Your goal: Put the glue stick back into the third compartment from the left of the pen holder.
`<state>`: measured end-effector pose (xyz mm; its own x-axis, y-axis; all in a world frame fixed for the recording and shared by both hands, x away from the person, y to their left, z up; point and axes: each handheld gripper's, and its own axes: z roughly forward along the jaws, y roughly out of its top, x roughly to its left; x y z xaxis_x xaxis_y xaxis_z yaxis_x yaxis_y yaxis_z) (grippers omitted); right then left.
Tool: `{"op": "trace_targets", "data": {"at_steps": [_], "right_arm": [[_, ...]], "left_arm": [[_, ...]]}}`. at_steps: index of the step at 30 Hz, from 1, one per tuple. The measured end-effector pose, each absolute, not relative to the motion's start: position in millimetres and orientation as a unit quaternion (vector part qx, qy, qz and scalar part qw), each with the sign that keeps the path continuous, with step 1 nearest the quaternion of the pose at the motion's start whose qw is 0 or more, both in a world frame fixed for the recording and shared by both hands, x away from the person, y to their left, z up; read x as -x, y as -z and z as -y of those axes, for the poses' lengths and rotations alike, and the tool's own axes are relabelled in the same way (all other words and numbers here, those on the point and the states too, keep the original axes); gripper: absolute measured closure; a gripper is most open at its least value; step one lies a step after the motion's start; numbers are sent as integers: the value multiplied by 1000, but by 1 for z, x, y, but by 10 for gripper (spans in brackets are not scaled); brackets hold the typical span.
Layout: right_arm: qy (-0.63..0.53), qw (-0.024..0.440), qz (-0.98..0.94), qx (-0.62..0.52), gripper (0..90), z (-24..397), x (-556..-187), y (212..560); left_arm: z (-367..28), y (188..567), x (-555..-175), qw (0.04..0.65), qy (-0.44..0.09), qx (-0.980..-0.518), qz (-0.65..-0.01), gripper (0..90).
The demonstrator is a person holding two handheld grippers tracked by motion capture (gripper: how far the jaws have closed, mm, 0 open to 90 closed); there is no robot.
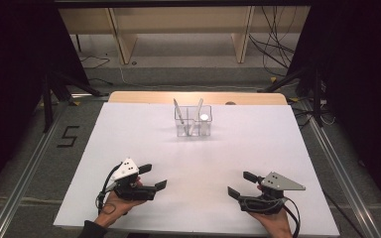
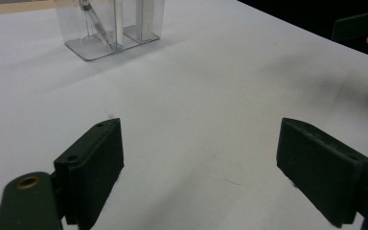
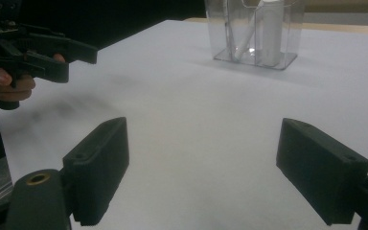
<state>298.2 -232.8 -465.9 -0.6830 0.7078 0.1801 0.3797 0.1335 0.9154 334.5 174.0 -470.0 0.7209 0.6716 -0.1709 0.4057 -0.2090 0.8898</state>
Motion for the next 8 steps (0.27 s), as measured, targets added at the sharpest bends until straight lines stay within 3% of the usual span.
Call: {"op": "trace_targets", "data": {"at_steps": [8], "right_arm": [[-545, 152, -738, -368, 187, 233, -298, 466]], "left_arm": [[-174, 470, -335, 521, -127, -767, -351, 161]]}}
